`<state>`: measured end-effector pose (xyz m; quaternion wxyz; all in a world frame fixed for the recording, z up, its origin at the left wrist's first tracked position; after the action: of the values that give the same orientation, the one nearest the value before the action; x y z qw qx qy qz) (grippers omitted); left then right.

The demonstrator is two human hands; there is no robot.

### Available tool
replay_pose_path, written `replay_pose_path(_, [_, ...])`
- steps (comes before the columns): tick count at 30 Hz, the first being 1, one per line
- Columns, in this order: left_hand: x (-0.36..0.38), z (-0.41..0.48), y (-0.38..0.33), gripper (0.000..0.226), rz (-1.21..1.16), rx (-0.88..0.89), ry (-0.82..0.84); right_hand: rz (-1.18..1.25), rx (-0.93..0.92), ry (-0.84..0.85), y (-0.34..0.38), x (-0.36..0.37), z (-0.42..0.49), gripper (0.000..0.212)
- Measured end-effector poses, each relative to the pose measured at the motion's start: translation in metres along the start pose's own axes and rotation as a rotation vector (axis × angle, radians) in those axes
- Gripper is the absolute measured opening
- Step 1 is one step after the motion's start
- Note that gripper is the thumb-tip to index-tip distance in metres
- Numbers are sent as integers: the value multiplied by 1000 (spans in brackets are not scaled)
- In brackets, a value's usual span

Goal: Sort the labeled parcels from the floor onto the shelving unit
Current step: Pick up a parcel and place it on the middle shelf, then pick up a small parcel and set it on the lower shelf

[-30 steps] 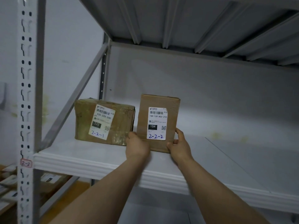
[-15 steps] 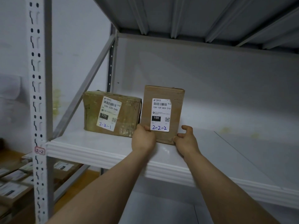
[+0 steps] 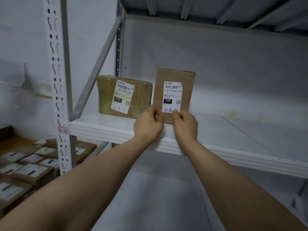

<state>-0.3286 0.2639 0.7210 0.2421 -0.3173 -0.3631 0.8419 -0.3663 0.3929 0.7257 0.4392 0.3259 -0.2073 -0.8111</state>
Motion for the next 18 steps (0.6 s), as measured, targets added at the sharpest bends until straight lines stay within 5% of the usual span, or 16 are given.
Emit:
replay_pose_path(8, [-108,-73,111,19,104,105,41,67,-267,71,63,77,-115,45])
replay_pose_path(11, [-140,-117,190,20,221,-64,111,64,-313,148,72,119,-185,49])
replay_pose_path(18, [-202,-208,331,21,480,-489,326,64,-86,487,57,193,-346,52])
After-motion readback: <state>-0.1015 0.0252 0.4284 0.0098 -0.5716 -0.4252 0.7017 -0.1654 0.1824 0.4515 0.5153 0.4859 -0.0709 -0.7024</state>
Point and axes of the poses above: each hand's wrist, its own z-axis towards the middle knuckle, its own x-axis out of the palm, y = z × x, the point moved 1 cm from there along z, towards the middle knuckle, and after that the axes turned 12 degrees about -x, right-handed, at the moved point
